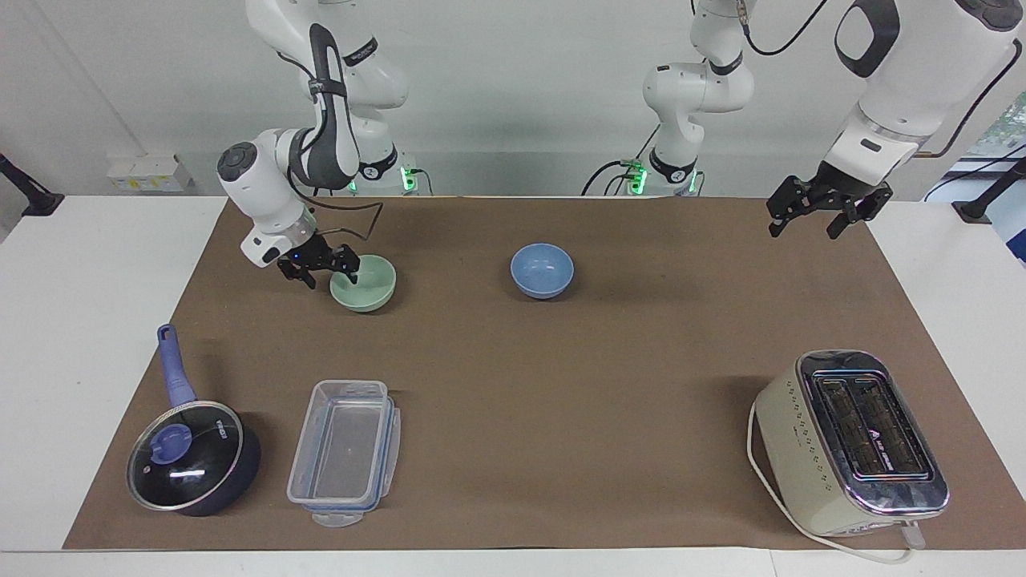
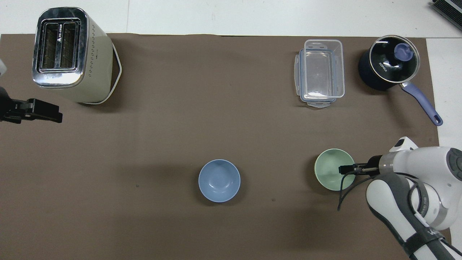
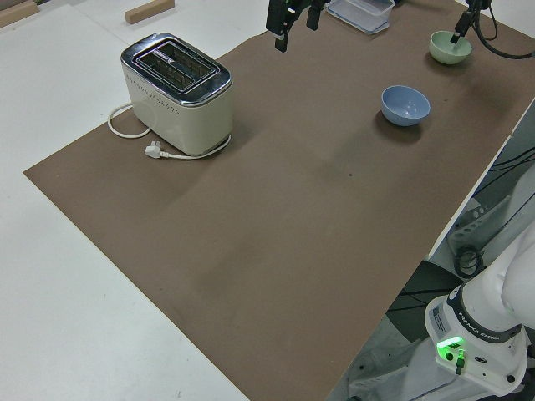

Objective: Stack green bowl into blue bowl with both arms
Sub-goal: 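Reach the right gripper to the rim of the green bowl, then grip the green bowl rim with the right gripper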

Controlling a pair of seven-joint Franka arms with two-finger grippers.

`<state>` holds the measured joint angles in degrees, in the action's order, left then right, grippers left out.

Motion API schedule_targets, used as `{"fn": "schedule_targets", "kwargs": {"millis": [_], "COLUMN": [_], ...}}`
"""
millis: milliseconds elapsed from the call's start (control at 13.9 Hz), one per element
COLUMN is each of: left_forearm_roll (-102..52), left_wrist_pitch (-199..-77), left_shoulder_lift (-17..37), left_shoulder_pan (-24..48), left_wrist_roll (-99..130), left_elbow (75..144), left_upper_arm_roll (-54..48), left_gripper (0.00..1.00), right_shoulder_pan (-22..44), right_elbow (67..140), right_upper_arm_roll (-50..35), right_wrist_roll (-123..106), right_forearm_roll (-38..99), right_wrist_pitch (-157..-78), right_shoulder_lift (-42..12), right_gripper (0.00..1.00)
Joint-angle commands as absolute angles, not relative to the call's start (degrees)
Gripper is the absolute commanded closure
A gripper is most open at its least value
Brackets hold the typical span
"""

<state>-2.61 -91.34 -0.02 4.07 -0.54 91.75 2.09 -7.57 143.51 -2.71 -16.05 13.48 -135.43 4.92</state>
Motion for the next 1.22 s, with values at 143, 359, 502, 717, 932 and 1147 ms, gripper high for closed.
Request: {"fn": "schedule_targets", "kwargs": {"millis": [143,359,502,717,932,1147], "left_forearm_roll": [-1.5,-1.5,-1.5,-1.5,-1.5,-1.5], "left_wrist_pitch": [-89.6,-89.6,-89.6,-89.6,-89.6,-89.6], "left_shoulder_lift": [0.4,0.4,0.4,0.4,0.4,0.4], "left_shoulder_pan": [2.9,2.9,2.7,2.8,2.8,2.8], "left_wrist_roll": [-0.8,-0.8,-0.8,-0.8,-0.7,-0.8], "left_elbow": [90.4,90.4,90.4,90.4,90.4,90.4], "left_upper_arm_roll": [1.5,1.4,1.5,1.5,1.4,1.5], "left_gripper": [0.00,0.00,0.00,0.00,0.00,0.00], "right_shoulder_pan": [-8.4,-8.4,-8.3,-8.3,-8.1,-7.4], "right_elbow": [144.0,143.3,141.6,141.0,141.0,140.5], "right_upper_arm_roll": [-3.2,-3.3,-3.2,-3.3,-3.3,-3.9], "right_wrist_roll": [-18.9,-19.1,-18.9,-18.7,-18.7,-18.1], "right_forearm_roll": [15.5,15.6,15.8,15.8,15.8,15.8], "right_wrist_pitch": [-135.9,-135.0,-132.4,-131.3,-131.2,-129.2], "right_shoulder_lift": [4.8,5.0,5.4,5.5,5.5,7.8], "right_gripper": [0.22,0.57,0.63,0.89,1.00,1.00]}}
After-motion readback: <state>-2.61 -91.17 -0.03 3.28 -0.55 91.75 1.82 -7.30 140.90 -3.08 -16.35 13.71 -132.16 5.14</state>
